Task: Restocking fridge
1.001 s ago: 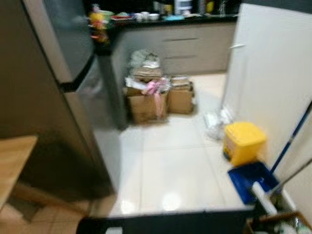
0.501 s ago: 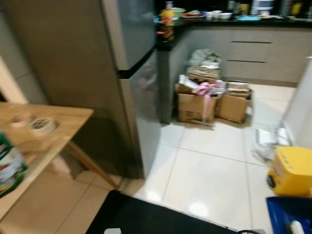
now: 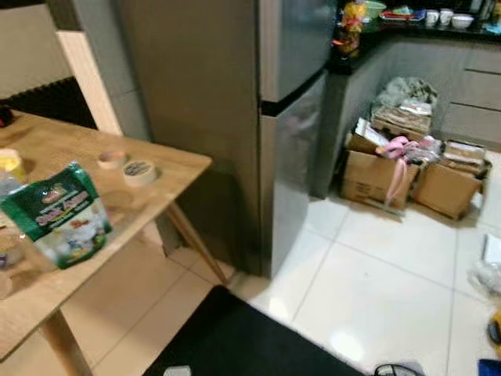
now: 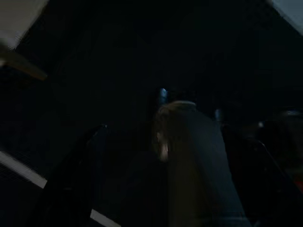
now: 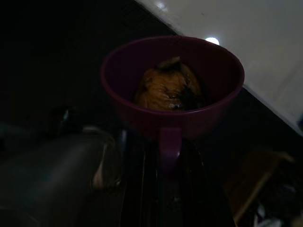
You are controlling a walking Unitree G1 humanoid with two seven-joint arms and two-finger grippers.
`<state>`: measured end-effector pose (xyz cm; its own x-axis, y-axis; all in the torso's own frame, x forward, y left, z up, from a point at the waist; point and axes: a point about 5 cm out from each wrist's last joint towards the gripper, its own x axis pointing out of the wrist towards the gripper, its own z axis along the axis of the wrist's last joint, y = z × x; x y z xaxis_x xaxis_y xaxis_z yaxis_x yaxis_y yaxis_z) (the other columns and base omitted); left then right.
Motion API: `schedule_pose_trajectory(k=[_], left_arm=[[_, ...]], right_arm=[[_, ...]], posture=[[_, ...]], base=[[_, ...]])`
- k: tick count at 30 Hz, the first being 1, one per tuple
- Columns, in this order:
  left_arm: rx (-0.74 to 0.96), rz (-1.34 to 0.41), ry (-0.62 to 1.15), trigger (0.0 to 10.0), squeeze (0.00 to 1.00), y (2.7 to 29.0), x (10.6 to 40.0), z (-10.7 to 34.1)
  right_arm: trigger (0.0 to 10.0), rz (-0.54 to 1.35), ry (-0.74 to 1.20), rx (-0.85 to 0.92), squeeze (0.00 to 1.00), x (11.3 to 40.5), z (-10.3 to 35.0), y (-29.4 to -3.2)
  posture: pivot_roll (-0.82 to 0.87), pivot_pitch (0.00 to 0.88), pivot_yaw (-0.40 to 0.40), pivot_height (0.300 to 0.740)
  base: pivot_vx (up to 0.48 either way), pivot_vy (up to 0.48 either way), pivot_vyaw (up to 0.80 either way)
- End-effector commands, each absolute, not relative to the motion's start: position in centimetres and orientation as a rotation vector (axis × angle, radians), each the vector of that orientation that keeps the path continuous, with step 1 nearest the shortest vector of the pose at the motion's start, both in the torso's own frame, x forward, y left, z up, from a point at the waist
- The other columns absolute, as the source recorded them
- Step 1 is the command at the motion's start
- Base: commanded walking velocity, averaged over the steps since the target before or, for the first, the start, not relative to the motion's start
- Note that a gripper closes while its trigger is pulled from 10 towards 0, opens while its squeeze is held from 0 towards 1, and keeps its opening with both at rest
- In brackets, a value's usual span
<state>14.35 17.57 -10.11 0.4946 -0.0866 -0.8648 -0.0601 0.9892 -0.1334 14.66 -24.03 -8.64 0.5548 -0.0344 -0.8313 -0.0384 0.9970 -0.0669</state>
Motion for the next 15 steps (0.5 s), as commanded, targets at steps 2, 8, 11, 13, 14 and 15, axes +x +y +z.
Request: schedule_pose_trajectory(k=[2, 8, 11, 13, 14, 15], left_arm=[[-0.146, -0.02, 1.065, 10.0, 0.0, 17.77, 14.05, -10.2], [-0.151, -0.023, 1.064, 10.0, 0.0, 17.72, 14.08, -10.19], [-0.15, -0.023, 1.062, 10.0, 0.0, 17.75, 14.16, -10.16], [-0.153, -0.023, 1.061, 10.0, 0.0, 17.75, 14.23, -10.14], [-0.153, -0.023, 1.061, 10.0, 0.0, 17.75, 14.23, -10.14], [-0.152, -0.025, 1.061, 10.0, 0.0, 17.75, 14.27, -10.12]], right_arm=[[10.0, 0.001, 0.964, -0.084, 0.0, 15.08, -8.49, -23.9], [10.0, -0.003, 0.962, -0.099, 0.0, 15.11, -8.47, -23.96], [10.0, -0.019, 0.962, -0.083, 0.0, 15.03, -8.5, -24.0], [10.0, -0.019, 0.963, -0.086, 0.0, 14.99, -8.51, -24.02], [10.0, -0.019, 0.963, -0.086, 0.0, 14.99, -8.51, -24.02], [10.0, -0.021, 0.963, -0.085, 0.0, 14.93, -8.52, -24.06]], posture=[[-0.07, 0.0, 0.011, 0.74], [-0.07, 0.0, 0.011, 0.74], [-0.07, 0.0, 0.011, 0.74], [-0.07, 0.0, 0.011, 0.74], [-0.07, 0.0, 0.011, 0.74], [-0.07, 0.0, 0.011, 0.74]], base=[[0.0, 0.0, 0.78], [0.0, 0.0, 0.54], [0.0, 0.0, 0.0], [0.0, 0.0, 0.0], [0.0, 0.0, 0.0], [0.0, -0.274, 0.0]])
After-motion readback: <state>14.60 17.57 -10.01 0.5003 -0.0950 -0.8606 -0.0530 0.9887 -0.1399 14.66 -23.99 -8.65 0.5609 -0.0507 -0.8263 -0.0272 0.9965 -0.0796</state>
